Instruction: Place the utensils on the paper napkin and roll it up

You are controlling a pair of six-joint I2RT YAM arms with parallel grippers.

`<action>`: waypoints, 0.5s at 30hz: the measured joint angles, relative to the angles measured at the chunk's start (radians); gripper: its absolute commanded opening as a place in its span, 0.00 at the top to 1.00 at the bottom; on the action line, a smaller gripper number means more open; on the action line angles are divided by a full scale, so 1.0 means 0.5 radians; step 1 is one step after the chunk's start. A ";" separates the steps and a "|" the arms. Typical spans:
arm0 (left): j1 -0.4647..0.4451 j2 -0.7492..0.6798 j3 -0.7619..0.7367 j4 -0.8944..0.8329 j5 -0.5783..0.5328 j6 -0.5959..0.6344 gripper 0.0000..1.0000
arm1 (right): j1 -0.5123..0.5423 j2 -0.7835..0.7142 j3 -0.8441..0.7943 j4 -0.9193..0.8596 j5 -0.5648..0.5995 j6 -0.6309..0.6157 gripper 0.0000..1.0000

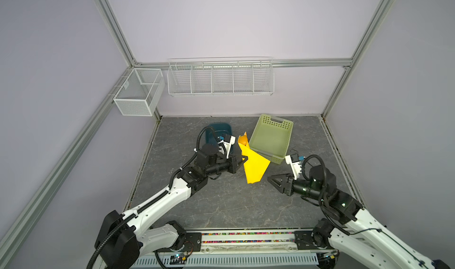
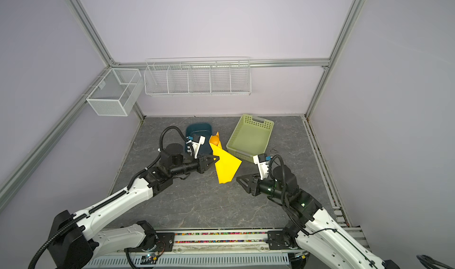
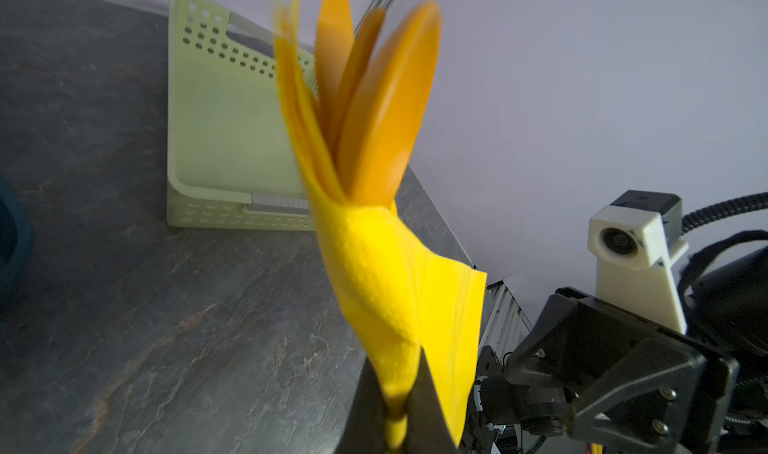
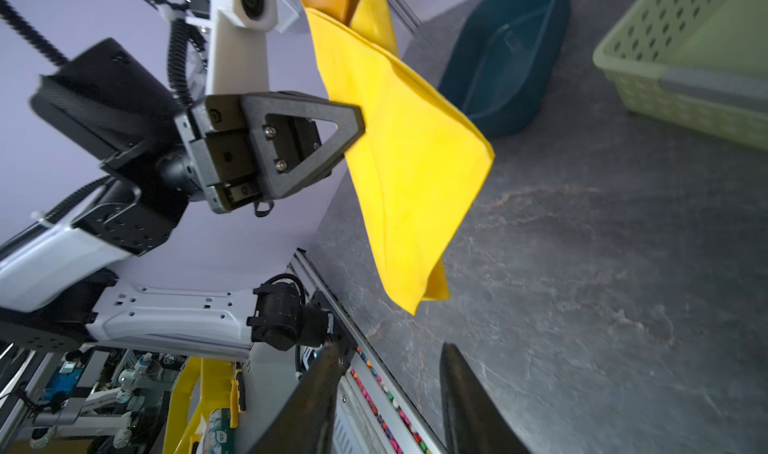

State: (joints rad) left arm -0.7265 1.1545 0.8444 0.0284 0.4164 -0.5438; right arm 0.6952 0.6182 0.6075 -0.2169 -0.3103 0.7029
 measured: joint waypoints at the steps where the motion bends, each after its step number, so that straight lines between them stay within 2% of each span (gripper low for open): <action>1: 0.000 -0.013 0.026 0.005 0.004 0.021 1.00 | 0.000 -0.031 0.000 0.031 -0.002 -0.027 0.55; 8: 0.000 -0.031 0.269 0.024 0.132 0.172 1.00 | 0.009 -0.064 0.001 0.281 -0.072 -0.267 0.42; 15: 0.000 -0.157 0.291 0.049 0.278 0.269 1.00 | 0.137 -0.049 -0.004 0.512 -0.106 -0.475 0.29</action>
State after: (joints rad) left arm -0.7265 1.0760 0.9901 0.0528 0.5556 -0.4095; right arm 0.7639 0.5938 0.6056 0.0391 -0.3634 0.4652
